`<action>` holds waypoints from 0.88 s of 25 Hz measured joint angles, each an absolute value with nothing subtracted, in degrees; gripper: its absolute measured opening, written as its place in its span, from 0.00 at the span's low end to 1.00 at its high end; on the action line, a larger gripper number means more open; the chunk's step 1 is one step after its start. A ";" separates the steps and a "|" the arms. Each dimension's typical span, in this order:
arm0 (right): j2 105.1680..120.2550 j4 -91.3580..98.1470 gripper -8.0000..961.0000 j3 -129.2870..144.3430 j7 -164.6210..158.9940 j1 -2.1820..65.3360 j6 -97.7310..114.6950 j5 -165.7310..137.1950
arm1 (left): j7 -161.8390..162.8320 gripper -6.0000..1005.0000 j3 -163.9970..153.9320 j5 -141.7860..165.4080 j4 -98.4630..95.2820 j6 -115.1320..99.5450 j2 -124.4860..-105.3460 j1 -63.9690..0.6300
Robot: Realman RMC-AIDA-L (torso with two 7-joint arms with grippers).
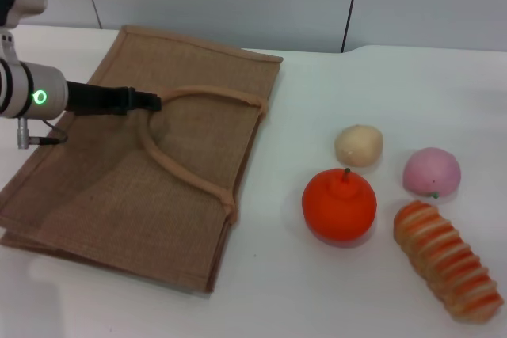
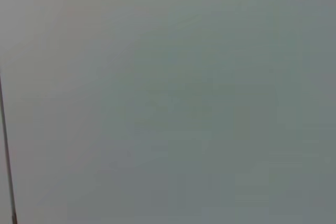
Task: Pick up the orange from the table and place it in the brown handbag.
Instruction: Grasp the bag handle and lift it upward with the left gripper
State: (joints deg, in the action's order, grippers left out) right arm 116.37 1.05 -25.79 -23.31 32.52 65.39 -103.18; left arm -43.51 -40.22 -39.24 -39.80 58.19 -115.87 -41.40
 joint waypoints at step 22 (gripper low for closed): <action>116.37 0.70 0.92 -25.66 -23.28 32.85 65.39 -103.18 | -46.49 0.55 -40.52 -34.65 -36.72 55.49 -115.94 -44.32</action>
State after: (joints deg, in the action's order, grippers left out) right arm 116.37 0.70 -25.66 -23.28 32.85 65.39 -103.18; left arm -46.49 -40.52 -34.65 -36.72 55.49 -115.94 -44.32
